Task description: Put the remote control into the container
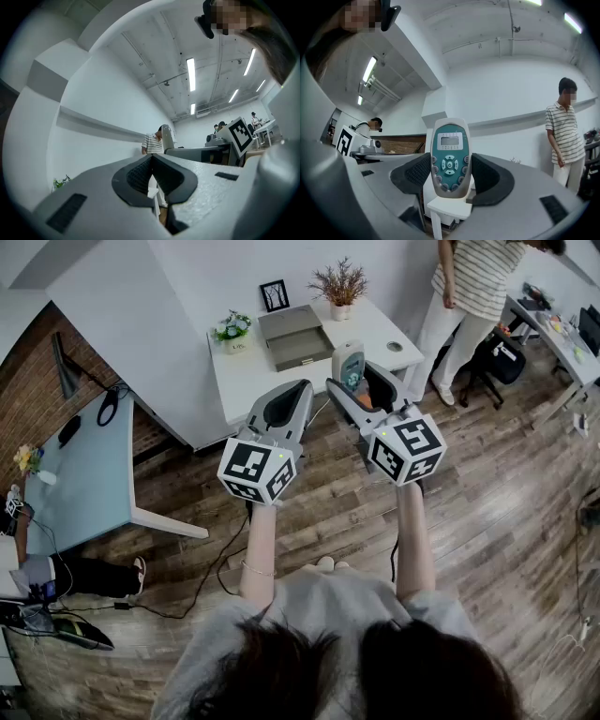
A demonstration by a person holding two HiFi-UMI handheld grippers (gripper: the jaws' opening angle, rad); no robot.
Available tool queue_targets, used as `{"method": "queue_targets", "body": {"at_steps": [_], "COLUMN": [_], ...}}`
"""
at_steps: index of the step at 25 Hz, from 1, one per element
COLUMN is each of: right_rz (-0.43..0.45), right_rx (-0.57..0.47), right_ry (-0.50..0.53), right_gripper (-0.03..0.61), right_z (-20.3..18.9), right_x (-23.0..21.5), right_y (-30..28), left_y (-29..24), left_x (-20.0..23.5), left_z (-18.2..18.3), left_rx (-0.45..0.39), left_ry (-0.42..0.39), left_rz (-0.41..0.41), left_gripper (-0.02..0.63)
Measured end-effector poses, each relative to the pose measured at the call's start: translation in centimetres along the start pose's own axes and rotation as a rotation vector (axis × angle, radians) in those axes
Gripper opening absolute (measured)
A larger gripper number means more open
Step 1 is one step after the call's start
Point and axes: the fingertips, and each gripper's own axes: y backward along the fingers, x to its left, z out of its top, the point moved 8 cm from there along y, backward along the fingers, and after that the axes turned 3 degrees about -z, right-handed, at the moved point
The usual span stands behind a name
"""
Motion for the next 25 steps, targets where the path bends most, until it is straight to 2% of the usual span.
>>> {"method": "queue_targets", "body": {"at_steps": [8,15,25], "right_rz": [-0.001,0.008,0.03], "right_rx": [0.019,0.027,0.032], "right_ry": [-0.015,-0.026,-0.067], "right_gripper": [0.27,0.27,0.27], "right_z": [-0.8,-0.8,-2.0], "right_x": [-0.4,-0.8,-2.7], "right_y": [0.8,1.5,-0.8], "left_y": [-0.3,0.3,-0.5], "left_x": [-1.0,-1.7,-0.3], "left_z": [-0.7,-0.8,-2.8], "left_rx": [0.016,0.018,0.058], "left_ry": [0.011,0.021,0.038], "left_rz": [0.001,0.04,0.083], "left_gripper": [0.003,0.003,0.003]}}
